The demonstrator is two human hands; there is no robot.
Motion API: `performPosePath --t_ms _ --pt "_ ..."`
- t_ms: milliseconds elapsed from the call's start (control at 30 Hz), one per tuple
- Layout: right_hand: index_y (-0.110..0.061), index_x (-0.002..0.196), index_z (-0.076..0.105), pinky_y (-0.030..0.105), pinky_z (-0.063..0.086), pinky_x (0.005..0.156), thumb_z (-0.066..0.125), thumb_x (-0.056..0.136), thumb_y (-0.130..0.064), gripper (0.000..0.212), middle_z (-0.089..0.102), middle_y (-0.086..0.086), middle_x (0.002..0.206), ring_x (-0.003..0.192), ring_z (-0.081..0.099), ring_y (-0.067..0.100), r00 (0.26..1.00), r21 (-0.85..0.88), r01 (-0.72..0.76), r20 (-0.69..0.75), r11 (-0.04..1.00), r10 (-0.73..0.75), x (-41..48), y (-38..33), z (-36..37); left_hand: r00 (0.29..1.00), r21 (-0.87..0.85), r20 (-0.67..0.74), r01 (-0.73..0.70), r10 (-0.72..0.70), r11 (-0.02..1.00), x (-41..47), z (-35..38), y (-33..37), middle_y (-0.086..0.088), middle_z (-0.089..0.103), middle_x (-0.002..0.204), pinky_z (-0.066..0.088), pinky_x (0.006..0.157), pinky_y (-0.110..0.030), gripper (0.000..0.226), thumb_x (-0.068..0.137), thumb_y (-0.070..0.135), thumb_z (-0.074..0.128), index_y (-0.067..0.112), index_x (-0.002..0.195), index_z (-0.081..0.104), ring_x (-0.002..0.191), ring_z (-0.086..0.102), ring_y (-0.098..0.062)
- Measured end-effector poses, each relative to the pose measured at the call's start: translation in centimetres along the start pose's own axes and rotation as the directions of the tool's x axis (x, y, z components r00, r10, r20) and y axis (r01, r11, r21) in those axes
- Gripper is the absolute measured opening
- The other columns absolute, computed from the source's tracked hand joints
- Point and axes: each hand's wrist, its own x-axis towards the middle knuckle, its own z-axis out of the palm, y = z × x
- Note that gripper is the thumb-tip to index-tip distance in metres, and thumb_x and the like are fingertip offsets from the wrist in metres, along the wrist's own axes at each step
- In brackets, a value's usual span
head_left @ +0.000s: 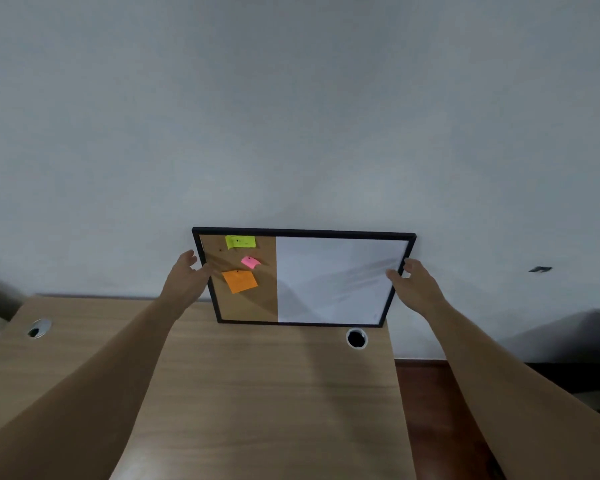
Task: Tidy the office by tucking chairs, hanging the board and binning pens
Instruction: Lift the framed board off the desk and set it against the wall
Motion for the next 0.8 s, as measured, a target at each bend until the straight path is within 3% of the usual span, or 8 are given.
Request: performPosePath --t_ms 100,167,267,333,433,600,667,800 --pt "-0.014 0.163 0.036 0.036 0.039 0.111 0.060 0.104 -0.043 0.069 0.046 0.006 0.163 0.146 0.048 0.029 0.999 -0.002 -0.026 0.022 1.000 0.026 1.2 -0.1 0.7 1.000 0.005 0.019 0.022 -0.022 1.000 1.3 0.6 -0.3 -0.004 0.037 0.172 0.037 0.118 -0.040 0.082 0.102 0.038 0.067 0.015 0.169 0.026 0.153 0.044 -0.028" --pt "-0.011 0.160 0.040 0.032 0.038 0.104 0.057 0.105 -0.041 0.064 0.050 0.006 0.160 0.144 0.050 0.029 0.998 -0.027 -0.059 0.035 0.998 0.060 1.9 0.1 1.3 1.000 0.012 0.020 0.010 -0.010 1.000 1.9 0.8 -0.3 -0.004 0.044 0.168 0.038 0.107 -0.034 0.076 0.102 0.034 0.067 0.014 0.166 0.032 0.136 0.053 -0.026" --pt "-0.012 0.127 0.055 0.034 0.050 0.092 0.053 0.103 -0.039 0.037 0.065 0.016 0.129 0.123 0.064 0.037 0.992 -0.048 -0.118 -0.043 0.992 0.116 3.2 0.7 1.9 0.999 -0.013 0.030 -0.010 0.011 1.000 2.6 1.2 -0.4 -0.002 0.052 0.160 0.038 0.101 -0.033 0.064 0.103 0.029 0.067 0.014 0.161 0.043 0.117 0.052 -0.017" --pt "-0.009 0.139 0.050 0.037 0.052 0.087 0.055 0.103 -0.036 0.045 0.063 0.019 0.129 0.115 0.065 0.037 0.982 -0.001 -0.167 -0.090 0.986 0.166 3.5 0.7 1.9 0.999 -0.030 0.031 -0.018 0.019 0.999 2.9 1.3 -0.5 0.000 0.056 0.157 0.039 0.101 -0.032 0.058 0.104 0.027 0.066 0.016 0.158 0.048 0.116 0.055 -0.017" --pt "-0.006 0.160 0.032 0.038 0.047 0.097 0.055 0.106 -0.029 0.063 0.054 0.016 0.152 0.132 0.056 0.036 0.985 0.041 -0.125 -0.115 0.991 0.129 3.9 0.6 1.6 1.000 -0.053 0.010 -0.024 0.025 0.998 2.9 1.4 -0.7 0.001 0.059 0.153 0.040 0.100 -0.032 0.054 0.105 0.027 0.064 0.017 0.156 0.051 0.116 0.057 -0.019" --pt "-0.012 0.154 0.045 0.031 0.041 0.090 0.050 0.110 -0.026 0.047 0.060 0.010 0.148 0.114 0.060 0.029 0.990 0.094 -0.046 -0.127 0.995 0.058 2.9 1.4 1.4 0.996 -0.093 -0.077 -0.049 0.042 0.994 1.4 1.8 -1.8 0.004 0.062 0.144 0.040 0.105 -0.032 0.047 0.110 0.037 0.054 0.018 0.153 0.055 0.124 0.054 -0.014" --pt "-0.011 0.148 0.051 0.032 0.042 0.090 0.050 0.111 -0.028 0.041 0.064 0.008 0.144 0.116 0.063 0.031 0.986 0.081 -0.014 -0.167 0.997 0.027 2.1 2.1 1.2 0.991 -0.088 -0.127 -0.057 0.045 0.994 0.9 1.6 -3.0 0.004 0.065 0.141 0.045 0.108 -0.039 0.047 0.110 0.045 0.050 0.020 0.150 0.059 0.125 0.059 -0.018" --pt "-0.011 0.128 0.064 0.034 0.043 0.086 0.055 0.110 -0.027 0.025 0.071 0.006 0.131 0.112 0.065 0.032 0.973 0.077 0.008 -0.230 0.997 0.010 0.2 4.6 0.7 0.981 -0.069 -0.175 -0.099 0.085 0.993 0.3 0.8 -6.1 -0.002 0.073 0.108 0.053 0.092 -0.048 0.028 0.109 0.041 0.053 0.020 0.113 0.071 0.111 0.070 -0.036"
